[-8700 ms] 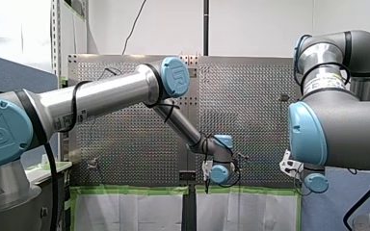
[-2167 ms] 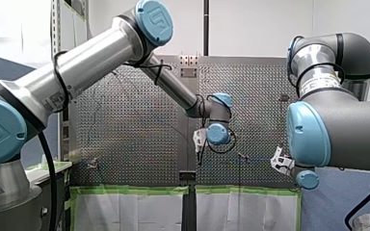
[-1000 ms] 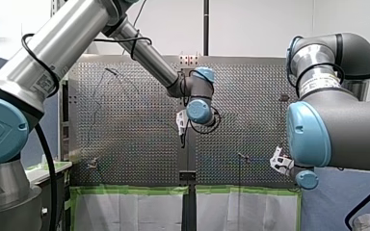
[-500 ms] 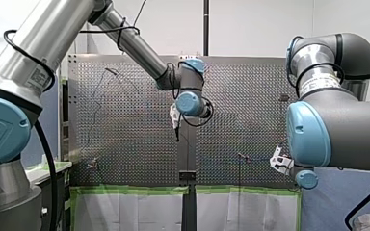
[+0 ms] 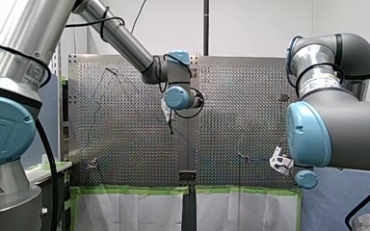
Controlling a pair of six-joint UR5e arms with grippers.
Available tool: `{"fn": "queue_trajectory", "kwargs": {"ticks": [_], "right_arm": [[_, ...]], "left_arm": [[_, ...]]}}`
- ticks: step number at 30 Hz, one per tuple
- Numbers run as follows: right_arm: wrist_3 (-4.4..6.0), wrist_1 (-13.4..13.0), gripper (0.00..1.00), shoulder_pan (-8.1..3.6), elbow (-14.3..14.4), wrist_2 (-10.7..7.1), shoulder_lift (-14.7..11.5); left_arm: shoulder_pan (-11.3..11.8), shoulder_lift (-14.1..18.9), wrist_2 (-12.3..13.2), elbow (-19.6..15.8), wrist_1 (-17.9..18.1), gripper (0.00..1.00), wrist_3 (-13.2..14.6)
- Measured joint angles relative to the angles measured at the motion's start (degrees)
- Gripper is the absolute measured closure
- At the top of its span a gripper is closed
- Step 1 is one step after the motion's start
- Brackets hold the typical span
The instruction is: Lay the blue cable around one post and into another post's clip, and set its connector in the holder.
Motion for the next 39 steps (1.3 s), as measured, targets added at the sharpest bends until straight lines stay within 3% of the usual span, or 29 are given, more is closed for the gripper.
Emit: {"fn": "queue_trajectory", "kwargs": {"ticks": [14,26,39], "right_arm": [[-0.29,0.03,1.0,0.41,0.02,-0.04,0.0],[-0.43,0.03,1.0,0.49,-0.13,-0.07,0.0],[-0.42,0.14,1.0,0.61,-0.18,0.01,0.0]], "left_arm": [[3.02,7.43,0.5,-8.13,8.17,0.01,-0.53],[3.49,3.4,0.65,-14.58,14.59,0.01,-0.59],[3.97,3.12,0.27,-20.75,20.77,0.01,-0.43]]}}
